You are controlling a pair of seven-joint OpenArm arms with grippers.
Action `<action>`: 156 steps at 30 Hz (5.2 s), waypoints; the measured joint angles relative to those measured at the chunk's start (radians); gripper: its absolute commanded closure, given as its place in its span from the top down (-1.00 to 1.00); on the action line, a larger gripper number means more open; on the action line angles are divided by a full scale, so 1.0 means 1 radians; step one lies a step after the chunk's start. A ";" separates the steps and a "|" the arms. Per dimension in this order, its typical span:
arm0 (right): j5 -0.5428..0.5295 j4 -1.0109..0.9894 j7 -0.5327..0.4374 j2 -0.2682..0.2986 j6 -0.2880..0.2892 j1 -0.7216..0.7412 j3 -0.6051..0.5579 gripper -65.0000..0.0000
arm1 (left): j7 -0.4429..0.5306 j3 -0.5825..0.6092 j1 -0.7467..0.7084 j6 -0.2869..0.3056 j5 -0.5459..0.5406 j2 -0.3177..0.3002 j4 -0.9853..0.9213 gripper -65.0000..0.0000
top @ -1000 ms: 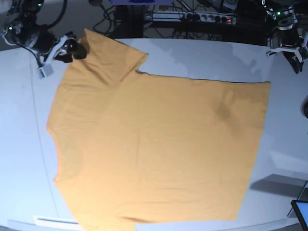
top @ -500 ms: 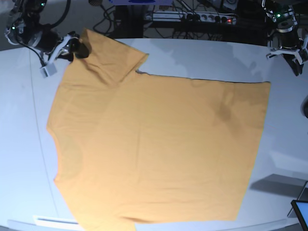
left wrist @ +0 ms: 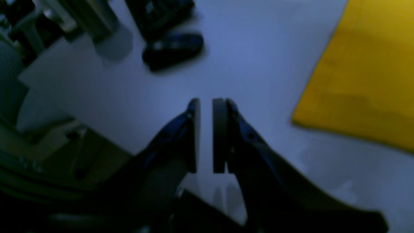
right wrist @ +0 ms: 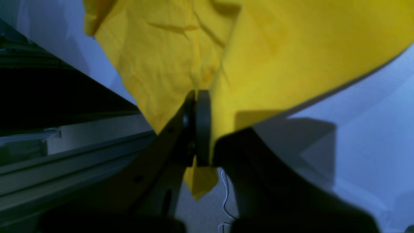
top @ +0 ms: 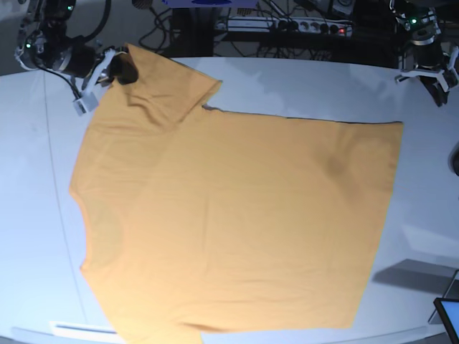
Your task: Fold the T-shirt properly
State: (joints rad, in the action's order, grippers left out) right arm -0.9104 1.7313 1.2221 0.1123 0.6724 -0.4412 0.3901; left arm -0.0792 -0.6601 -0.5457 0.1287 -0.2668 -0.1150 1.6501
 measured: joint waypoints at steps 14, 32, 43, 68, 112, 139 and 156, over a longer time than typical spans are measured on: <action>0.000 0.000 -0.001 0.000 -0.001 0.000 0.000 -0.98 | -0.109 -0.003 0.021 0.003 -0.358 -0.113 -0.086 -0.33; 0.001 0.000 -0.001 0.014 -0.003 0.000 0.000 -0.98 | -0.423 -0.130 0.060 0.409 -0.597 -0.121 -0.216 -0.33; 0.000 0.000 -0.001 0.016 -0.003 0.000 0.000 -0.99 | -0.423 -0.116 0.143 0.424 -0.597 -0.178 -0.348 -0.33; 0.001 0.000 -0.001 0.016 -0.003 0.000 0.000 -0.99 | -0.374 0.055 0.269 0.531 -0.531 -0.193 -0.438 -0.33; 0.001 0.000 -0.001 0.016 -0.003 0.000 0.000 -0.99 | -0.357 0.154 0.361 0.562 -0.579 -0.201 -0.566 -1.00; 0.024 0.091 0.010 0.033 -0.010 -0.023 0.003 -0.99 | -0.430 0.046 0.235 0.552 -0.534 -0.204 -0.420 -1.00; 0.023 0.204 0.011 0.040 -0.010 -0.055 0.005 -0.99 | -0.479 0.051 0.160 0.466 -0.493 -0.192 -0.227 -1.00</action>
State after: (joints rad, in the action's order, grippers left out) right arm -0.8875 1.9350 1.2335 0.1524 0.6621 -0.4961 0.3950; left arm -0.5583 -0.6094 -0.3859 0.5945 -0.7597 -0.3073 1.4231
